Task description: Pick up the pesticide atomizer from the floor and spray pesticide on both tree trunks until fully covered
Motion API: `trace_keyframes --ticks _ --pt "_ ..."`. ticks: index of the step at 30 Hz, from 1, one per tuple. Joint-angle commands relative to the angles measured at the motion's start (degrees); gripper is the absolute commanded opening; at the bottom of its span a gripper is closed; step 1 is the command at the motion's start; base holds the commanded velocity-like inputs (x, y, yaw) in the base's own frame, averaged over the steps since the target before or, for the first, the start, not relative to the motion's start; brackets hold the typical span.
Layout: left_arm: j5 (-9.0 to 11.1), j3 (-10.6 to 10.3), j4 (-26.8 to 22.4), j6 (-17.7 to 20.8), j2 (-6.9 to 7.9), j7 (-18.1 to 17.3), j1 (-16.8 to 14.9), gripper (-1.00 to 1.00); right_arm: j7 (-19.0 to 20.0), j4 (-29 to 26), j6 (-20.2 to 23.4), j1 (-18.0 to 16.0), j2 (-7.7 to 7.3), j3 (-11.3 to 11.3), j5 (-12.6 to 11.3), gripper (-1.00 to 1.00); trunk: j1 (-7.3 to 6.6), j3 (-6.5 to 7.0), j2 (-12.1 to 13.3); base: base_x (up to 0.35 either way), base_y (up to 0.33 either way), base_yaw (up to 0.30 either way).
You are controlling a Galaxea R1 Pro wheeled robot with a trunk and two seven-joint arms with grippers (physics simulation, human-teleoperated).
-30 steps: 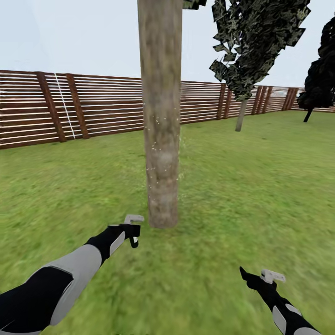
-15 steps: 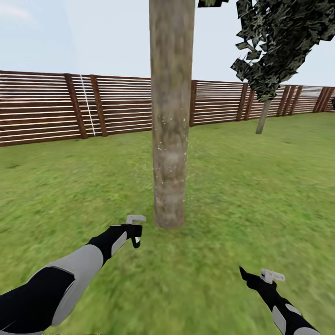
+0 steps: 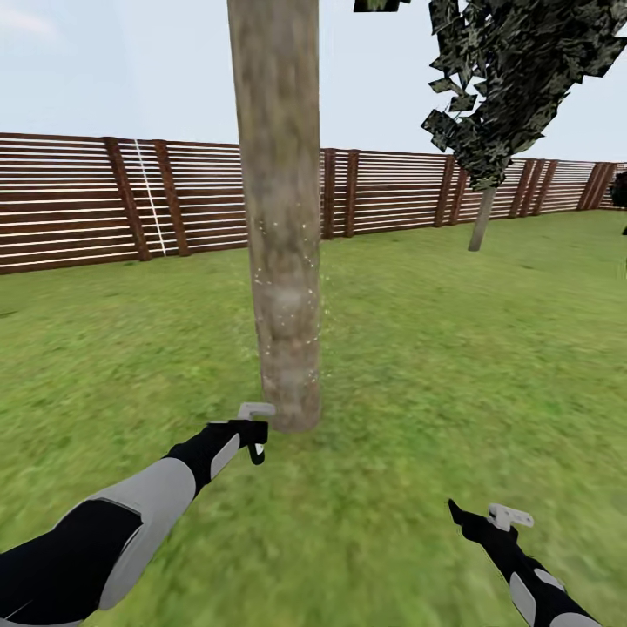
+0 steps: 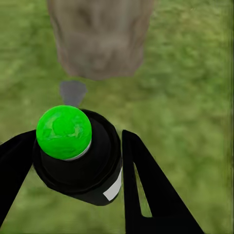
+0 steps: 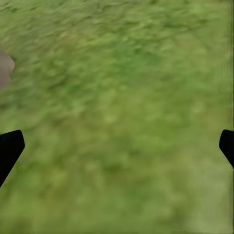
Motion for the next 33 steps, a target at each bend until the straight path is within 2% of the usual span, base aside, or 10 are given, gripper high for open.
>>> trace_keyframes --ticks 1,18,19,21,22,24,26,28,30,33 --pt "0.0 0.0 0.01 0.0 0.0 0.01 0.0 -1.0 0.0 0.0 0.0 -0.01 0.0 0.0 0.0 1.0 0.0 0.0 0.0 0.0 -0.322 -0.012" --pt "0.05 0.07 0.07 -0.02 0.01 0.01 0.0 -1.0 0.0 0.0 0.0 -0.03 -0.03 -0.04 0.01 1.0 0.0 0.0 0.0 0.0 -0.321 0.205" --pt "0.04 0.04 0.01 -0.06 -0.23 -0.02 0.02 -1.0 0.0 0.0 0.0 -0.03 -0.04 -0.04 0.0 1.0 0.0 0.0 0.0 0.0 -0.108 0.007" --pt "-0.12 0.26 -1.32 0.48 -2.03 0.15 0.0 -1.0 0.0 0.0 0.0 -0.03 -0.05 -0.04 0.0 1.0 0.0 0.0 0.0 0.0 -0.023 0.001" --pt "-0.21 0.31 -4.59 3.37 -2.42 0.76 -0.07 -1.0 0.0 0.0 0.0 -0.03 -0.05 -0.07 0.0 1.0 0.0 0.0 0.0 0.0 -0.005 0.0" --pt "-0.29 0.34 -13.02 15.15 -2.62 2.85 -0.26 -1.0 0.0 0.0 0.0 -0.03 -0.05 -0.08 0.0 1.0 0.0 0.0 0.0 0.0 -0.002 0.0" --pt "-0.27 0.35 -25.45 27.69 -2.75 7.27 -0.4 -1.0 0.0 0.0 0.0 -0.03 -0.05 -0.08 0.0 1.0 0.0 0.0 0.0 0.0 0.0 0.0" --pt "-0.37 0.35 -31.06 35.21 -2.77 8.18 -1.03 -1.0 0.0 0.0 0.0 -0.02 -0.05 -0.08 0.0 1.0 0.0 0.0 0.0 0.0 0.0 0.0" --pt "-0.42 0.37 -35.54 40.57 -2.77 8.48 -2.21 -1.0 0.0 0.0 0.01 -0.02 -0.05 -0.08 0.0 1.0 0.0 0.0 0.0 0.0 0.0 0.0" --pt "-0.39 0.36 -37.29 42.98 -2.84 8.69 -8.51 -1.0 0.0 0.0 0.0 -0.03 -0.05 -0.08 0.0 1.0 0.0 0.0 0.0 0.0 0.0 0.0"
